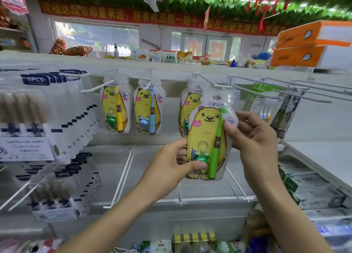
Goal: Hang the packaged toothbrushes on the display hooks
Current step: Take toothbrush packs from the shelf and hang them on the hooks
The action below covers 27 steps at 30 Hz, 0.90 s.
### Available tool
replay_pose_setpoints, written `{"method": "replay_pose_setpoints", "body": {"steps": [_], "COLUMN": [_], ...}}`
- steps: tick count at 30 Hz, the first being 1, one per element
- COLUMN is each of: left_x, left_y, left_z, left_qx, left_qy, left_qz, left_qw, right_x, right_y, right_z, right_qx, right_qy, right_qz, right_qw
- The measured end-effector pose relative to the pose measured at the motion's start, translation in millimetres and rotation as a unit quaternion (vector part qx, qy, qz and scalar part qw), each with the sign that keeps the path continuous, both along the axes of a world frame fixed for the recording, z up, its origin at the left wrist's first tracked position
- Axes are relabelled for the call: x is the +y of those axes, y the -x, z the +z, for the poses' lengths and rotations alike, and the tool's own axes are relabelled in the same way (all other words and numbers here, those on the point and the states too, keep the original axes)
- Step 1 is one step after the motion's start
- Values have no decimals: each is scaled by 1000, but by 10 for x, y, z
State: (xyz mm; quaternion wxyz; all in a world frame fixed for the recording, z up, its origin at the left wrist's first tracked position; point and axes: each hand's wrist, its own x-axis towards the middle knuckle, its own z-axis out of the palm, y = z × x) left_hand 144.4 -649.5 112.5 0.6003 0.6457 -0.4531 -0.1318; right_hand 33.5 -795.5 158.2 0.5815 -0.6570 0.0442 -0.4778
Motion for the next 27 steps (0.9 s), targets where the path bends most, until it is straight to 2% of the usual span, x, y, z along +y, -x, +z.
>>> {"method": "replay_pose_setpoints", "body": {"steps": [9,16,21,27], "left_x": [-174,-563,-791,-938], "left_y": [-356,-727,-955,-1061], "left_z": [28,-20,-51,-84], "left_qx": [-13,-7,-26,-6], "left_qy": [-19,-34,-44,-28], "left_qz": [4,66,100,120], "left_qw": [1000,997,994,992], "right_x": [-179,-551,-831,-1008], "right_y": [-400,-869,-1167,-1344], "right_z": [-15,-10,-29,-43], "right_qx": [27,51,85,97], "right_qy": [4,25,95,144], "right_qz": [-27,-27,-55,-74], "right_qw": [999,998,990,982]}}
